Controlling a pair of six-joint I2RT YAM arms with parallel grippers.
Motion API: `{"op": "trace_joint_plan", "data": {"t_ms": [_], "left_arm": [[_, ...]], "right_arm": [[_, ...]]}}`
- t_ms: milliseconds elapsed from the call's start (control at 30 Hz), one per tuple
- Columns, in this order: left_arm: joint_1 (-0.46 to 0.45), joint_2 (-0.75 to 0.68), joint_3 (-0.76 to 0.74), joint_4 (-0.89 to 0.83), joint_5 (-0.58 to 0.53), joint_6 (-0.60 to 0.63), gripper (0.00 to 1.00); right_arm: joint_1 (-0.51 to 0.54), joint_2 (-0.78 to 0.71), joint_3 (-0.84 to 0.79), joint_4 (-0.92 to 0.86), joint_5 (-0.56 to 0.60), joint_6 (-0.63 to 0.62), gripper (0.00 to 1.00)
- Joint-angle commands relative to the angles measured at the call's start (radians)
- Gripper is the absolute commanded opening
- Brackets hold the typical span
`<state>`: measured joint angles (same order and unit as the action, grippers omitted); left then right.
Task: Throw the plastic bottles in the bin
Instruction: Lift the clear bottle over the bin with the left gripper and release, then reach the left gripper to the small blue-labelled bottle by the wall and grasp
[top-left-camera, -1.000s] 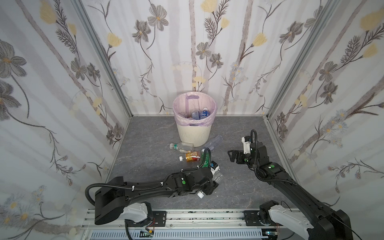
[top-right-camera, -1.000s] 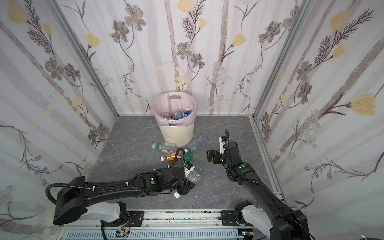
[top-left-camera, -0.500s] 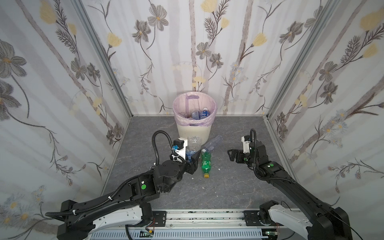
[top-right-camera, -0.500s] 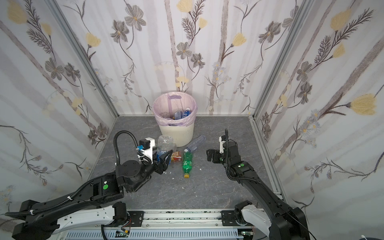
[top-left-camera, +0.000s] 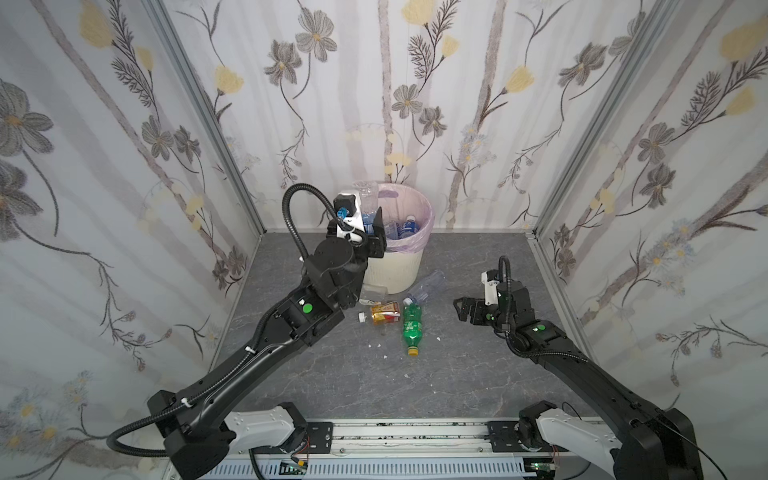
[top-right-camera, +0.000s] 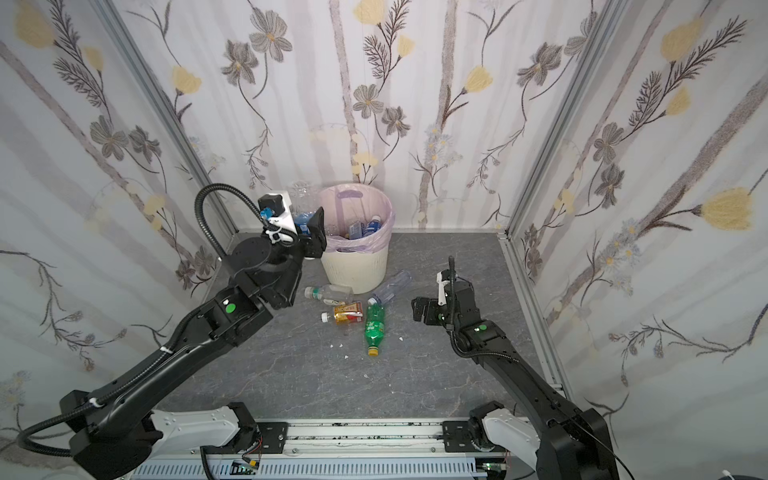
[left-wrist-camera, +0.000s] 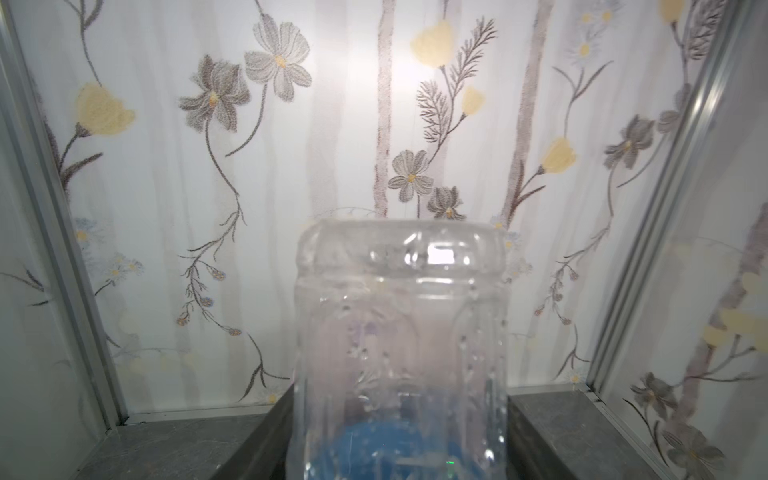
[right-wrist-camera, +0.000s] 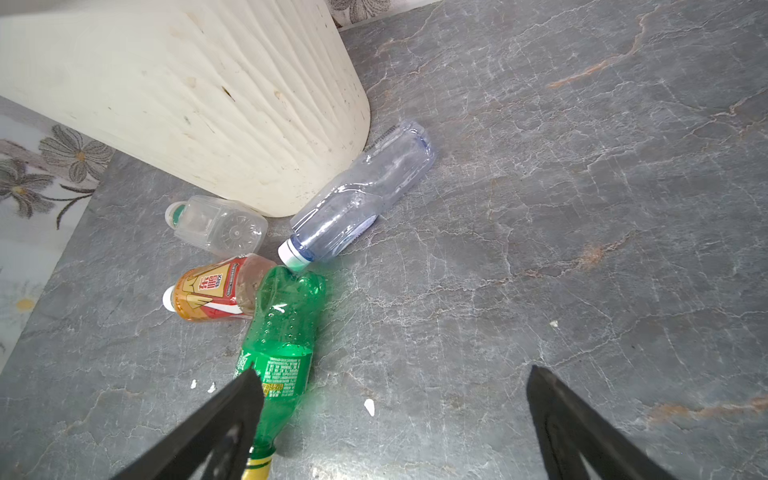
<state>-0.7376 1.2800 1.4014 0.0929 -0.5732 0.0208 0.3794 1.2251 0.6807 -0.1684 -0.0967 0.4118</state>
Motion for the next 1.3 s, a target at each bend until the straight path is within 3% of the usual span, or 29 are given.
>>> {"op": "trace_joint_plan", "data": {"t_ms": [0, 167, 367, 700, 967, 1033, 1133, 1267], "left_arm": [[0.138, 0.139, 0.094, 0.027, 0.263, -0.125, 0.97], [0.182, 0.265, 0.194, -0.066, 0.368, -0.160, 1.00], [0.212, 0.112, 0.052, -0.092, 0.398, -0.230, 1.00], [0.305, -0.164, -0.263, -0.273, 0.432, -0.312, 1.00], [0.332, -0.332, -0.637, -0.362, 0.402, -0.533, 1.00], [0.333, -0.356, -0.692, -0.376, 0.352, -0.568, 1.00], [0.345, -0.379, -0.717, -0.395, 0.258, -0.578, 1.00], [0.415, -0.349, -0.663, -0.441, 0.285, -0.533, 1.00]], "right_arm": [[0.003, 0.014, 0.006, 0.064, -0.028, 0.026, 1.00], [0.035, 0.027, 0.007, 0.066, -0.038, 0.042, 1.00], [0.085, 0.044, 0.014, 0.066, -0.026, 0.048, 1.00], [0.130, 0.103, 0.057, 0.067, -0.031, 0.045, 0.99], [0.143, 0.114, 0.057, 0.069, -0.038, 0.039, 0.99], [0.143, 0.119, 0.060, 0.071, -0.043, 0.035, 0.99], [0.145, 0.127, 0.066, 0.073, -0.052, 0.030, 0.99], [0.148, 0.133, 0.066, 0.073, -0.060, 0.024, 0.99]]}}
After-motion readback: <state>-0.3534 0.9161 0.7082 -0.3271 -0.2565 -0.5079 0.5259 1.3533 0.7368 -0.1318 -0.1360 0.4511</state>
